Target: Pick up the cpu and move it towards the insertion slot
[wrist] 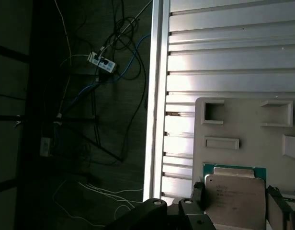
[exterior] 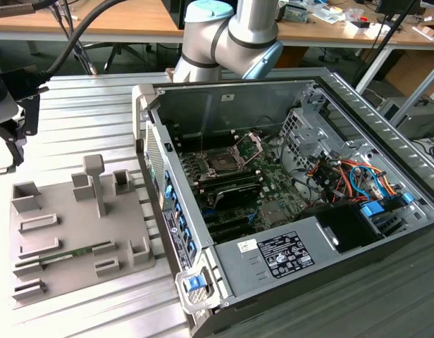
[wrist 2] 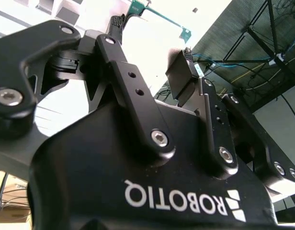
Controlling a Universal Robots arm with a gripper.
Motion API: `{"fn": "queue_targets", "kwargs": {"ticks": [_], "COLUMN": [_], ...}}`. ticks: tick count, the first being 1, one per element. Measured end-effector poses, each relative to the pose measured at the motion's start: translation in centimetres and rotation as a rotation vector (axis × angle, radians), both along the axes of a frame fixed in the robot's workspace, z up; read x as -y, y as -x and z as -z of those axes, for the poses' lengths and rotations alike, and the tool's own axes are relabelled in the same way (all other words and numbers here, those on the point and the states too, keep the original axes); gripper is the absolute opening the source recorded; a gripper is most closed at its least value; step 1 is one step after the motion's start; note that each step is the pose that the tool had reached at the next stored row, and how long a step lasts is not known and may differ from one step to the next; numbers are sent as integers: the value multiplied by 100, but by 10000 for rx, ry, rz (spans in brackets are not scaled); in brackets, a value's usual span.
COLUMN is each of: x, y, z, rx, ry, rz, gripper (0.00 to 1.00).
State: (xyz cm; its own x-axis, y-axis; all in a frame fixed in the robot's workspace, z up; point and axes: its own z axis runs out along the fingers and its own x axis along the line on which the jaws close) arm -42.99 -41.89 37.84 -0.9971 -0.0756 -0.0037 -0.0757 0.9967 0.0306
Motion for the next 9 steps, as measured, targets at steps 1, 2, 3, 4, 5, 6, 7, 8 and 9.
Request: {"fn": "queue_targets", "kwargs": {"ticks": [1,2,3,4,5,6,7,8,9], "x": [0,0,0,0,1,1,0,0,0], "y": [0,0,0,-2,-7,-22,-29,-41,-66], "z": [0,-1,-1,-2,-3,-1,-1,-1,-1], "rx": [-1,-1,-1,-2,-3,-2,-1,-1,-1], "ry": [0,0,0,1,2,1,0,1,1], "rz": [0,0,0,0,-1,-2,0,0,1], "gripper": [55,55,55,55,55,55,55,55,55]}}
